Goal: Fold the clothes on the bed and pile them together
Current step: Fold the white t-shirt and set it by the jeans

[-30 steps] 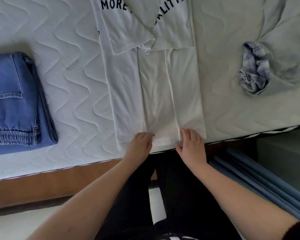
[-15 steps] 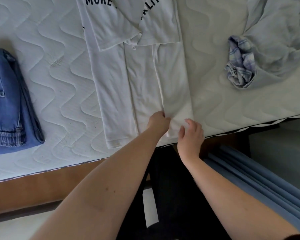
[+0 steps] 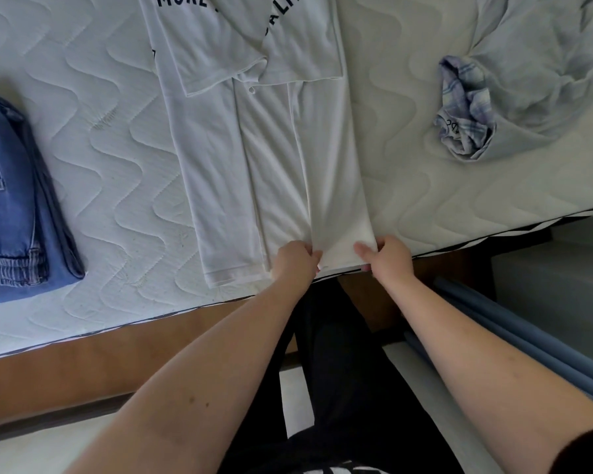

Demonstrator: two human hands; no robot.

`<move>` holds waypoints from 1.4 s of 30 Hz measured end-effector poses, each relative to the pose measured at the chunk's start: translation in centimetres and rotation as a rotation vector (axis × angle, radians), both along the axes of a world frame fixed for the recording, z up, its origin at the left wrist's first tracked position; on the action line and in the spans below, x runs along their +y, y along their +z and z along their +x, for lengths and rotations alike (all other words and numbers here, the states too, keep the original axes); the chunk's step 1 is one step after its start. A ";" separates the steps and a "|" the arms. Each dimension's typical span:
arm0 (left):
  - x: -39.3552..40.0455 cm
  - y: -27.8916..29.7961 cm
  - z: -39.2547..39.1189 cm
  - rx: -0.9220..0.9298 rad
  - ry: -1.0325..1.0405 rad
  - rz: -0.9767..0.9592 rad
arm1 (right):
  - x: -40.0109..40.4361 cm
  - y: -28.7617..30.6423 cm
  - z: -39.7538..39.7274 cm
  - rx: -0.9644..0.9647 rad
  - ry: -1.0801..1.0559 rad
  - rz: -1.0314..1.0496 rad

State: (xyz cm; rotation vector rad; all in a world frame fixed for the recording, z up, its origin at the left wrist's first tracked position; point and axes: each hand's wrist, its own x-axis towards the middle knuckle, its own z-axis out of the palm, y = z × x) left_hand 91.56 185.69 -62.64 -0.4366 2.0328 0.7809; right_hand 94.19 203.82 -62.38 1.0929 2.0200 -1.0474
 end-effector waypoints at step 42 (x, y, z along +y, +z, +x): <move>-19.8 12.5 6.9 0.348 0.102 0.138 | -1.5 14.3 4.0 0.478 0.716 0.214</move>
